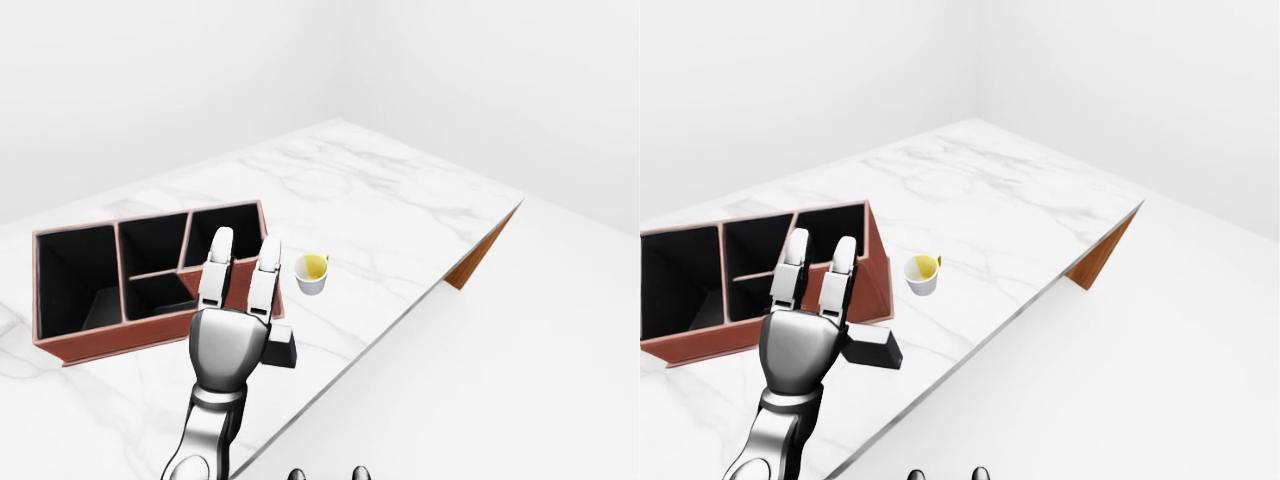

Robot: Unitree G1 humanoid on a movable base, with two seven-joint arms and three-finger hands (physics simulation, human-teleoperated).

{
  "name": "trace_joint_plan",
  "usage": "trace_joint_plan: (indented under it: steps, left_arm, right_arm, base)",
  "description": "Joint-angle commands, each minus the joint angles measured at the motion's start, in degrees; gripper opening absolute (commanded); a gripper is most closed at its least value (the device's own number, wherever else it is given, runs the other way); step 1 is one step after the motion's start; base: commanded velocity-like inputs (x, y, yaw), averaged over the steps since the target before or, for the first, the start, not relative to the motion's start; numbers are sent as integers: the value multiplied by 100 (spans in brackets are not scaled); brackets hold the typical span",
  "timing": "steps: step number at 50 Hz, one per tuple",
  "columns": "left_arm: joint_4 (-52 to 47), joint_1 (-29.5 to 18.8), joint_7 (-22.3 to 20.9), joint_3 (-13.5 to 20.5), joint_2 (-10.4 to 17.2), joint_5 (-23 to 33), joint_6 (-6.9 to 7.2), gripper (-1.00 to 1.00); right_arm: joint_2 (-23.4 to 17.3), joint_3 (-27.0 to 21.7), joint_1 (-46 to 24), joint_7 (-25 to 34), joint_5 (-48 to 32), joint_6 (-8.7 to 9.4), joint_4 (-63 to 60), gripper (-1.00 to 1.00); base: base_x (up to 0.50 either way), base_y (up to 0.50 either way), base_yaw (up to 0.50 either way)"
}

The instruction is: Pick up the book and place it in the right compartment of the caddy.

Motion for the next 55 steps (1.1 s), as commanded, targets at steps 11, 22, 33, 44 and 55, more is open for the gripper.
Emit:
trace_joint_plan:
  steps: [11,22,33,44,55]
  left_arm:
    - [0,-7,0,-2,3,2,0,100]
    - [-9,-4,0,-3,6,17,0,100]
    - [-59,18,0,-11,6,27,0,100]
    - [-54,28,0,-21,3,33,0,100]
    - [-16,2,0,-16,4,19,0,100]
  right_arm:
    - [1,0,2,0,8,0,-12,100]
    - [-6,0,-5,0,-1,0,13,100]
    - [-6,0,-23,0,-26,0,21,100]
    - [-14,0,-14,0,-32,0,36,100]
    - [-9,0,-9,0,-15,0,24,100]
  base:
    - [13,-10,0]
    - [12,-10,0]
    - [12,-11,0]
    - [13,-10,0]
    - [8,-5,0]
